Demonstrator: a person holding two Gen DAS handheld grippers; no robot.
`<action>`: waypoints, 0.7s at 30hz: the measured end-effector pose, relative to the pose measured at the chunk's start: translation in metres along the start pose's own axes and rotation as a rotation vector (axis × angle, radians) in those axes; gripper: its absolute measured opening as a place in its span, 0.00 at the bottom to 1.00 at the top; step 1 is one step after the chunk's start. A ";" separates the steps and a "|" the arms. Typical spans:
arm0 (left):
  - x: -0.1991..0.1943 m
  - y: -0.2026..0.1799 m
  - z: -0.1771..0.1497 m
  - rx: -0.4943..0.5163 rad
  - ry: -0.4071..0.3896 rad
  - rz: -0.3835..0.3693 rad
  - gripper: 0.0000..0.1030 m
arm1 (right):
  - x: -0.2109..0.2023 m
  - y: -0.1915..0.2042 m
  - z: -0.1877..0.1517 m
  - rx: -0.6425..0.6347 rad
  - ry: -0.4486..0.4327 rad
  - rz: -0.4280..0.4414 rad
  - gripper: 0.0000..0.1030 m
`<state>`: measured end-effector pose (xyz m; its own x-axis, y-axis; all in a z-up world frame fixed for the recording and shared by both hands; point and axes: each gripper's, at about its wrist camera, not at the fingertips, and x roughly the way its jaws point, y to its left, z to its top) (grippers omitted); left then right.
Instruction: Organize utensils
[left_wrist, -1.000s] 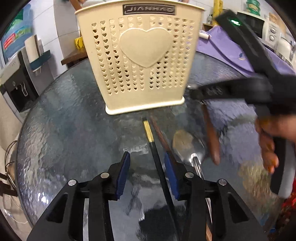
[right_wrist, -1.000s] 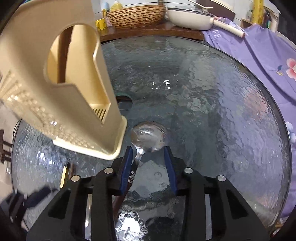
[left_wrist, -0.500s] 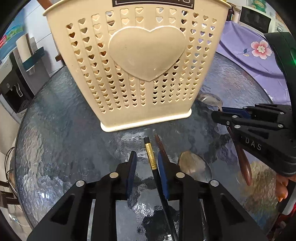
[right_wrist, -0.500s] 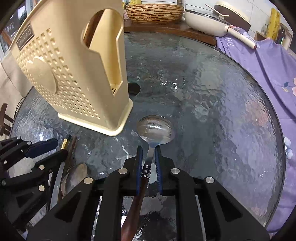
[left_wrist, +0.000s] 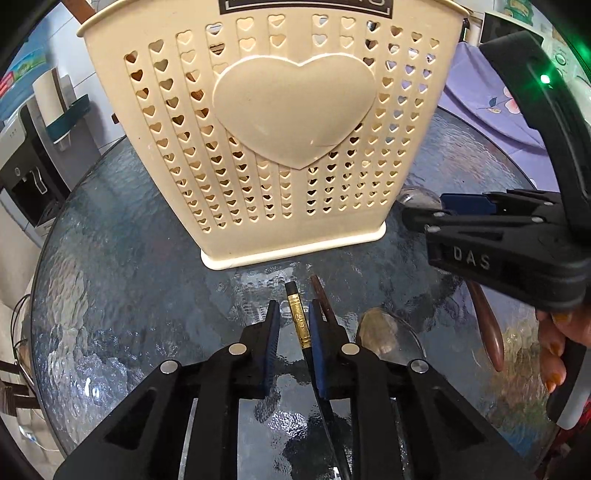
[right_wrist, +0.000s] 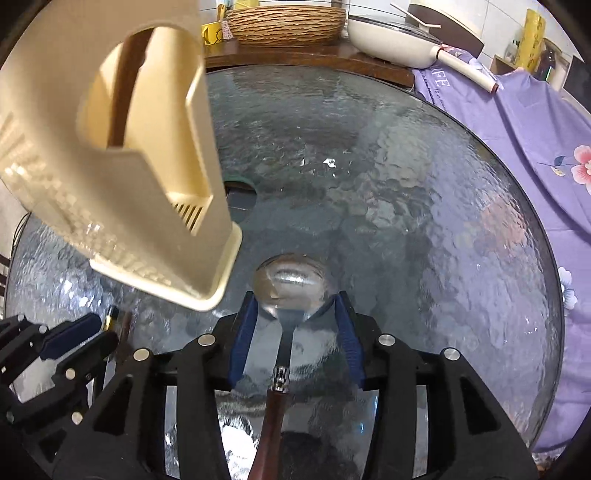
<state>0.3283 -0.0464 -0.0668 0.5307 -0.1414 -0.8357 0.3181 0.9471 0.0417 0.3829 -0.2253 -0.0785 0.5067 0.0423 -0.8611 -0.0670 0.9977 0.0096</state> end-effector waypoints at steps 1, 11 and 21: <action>0.000 0.001 0.000 -0.002 -0.002 0.001 0.14 | 0.001 -0.001 0.002 0.001 -0.001 0.005 0.43; 0.000 -0.003 -0.004 0.000 -0.022 0.023 0.09 | -0.004 0.014 -0.003 -0.072 -0.026 0.005 0.18; -0.008 -0.002 -0.021 -0.001 -0.033 0.016 0.08 | -0.024 0.018 -0.038 -0.099 -0.056 0.031 0.07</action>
<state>0.3069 -0.0413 -0.0716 0.5615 -0.1352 -0.8163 0.3080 0.9498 0.0545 0.3371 -0.2099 -0.0773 0.5504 0.0791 -0.8312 -0.1670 0.9858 -0.0168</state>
